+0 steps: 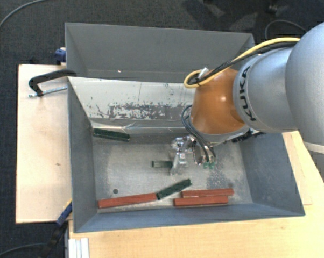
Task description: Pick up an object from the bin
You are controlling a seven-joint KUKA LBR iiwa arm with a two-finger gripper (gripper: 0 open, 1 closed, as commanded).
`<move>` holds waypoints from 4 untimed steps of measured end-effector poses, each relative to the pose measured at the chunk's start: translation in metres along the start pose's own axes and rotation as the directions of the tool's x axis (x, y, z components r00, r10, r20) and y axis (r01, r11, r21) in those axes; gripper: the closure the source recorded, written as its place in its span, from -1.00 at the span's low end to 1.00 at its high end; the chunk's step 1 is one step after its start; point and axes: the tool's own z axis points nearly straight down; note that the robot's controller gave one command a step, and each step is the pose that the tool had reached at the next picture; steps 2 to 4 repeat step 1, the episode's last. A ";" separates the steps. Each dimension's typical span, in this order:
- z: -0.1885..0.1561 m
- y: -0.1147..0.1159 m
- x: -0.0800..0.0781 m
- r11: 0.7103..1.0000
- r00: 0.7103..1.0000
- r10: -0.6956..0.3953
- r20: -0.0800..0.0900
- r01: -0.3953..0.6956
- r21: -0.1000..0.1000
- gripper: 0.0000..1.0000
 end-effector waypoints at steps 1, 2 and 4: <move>-0.151 0.021 -0.009 0.993 0.993 -0.121 0.013 0.121 0.000 1.00; -0.151 0.021 -0.009 0.993 0.993 -0.121 0.013 0.121 0.000 1.00; -0.151 0.021 -0.009 0.993 0.993 -0.121 0.013 0.121 0.000 1.00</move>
Offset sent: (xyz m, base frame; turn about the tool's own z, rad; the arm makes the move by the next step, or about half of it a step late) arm 0.0060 0.0194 0.1449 -0.1211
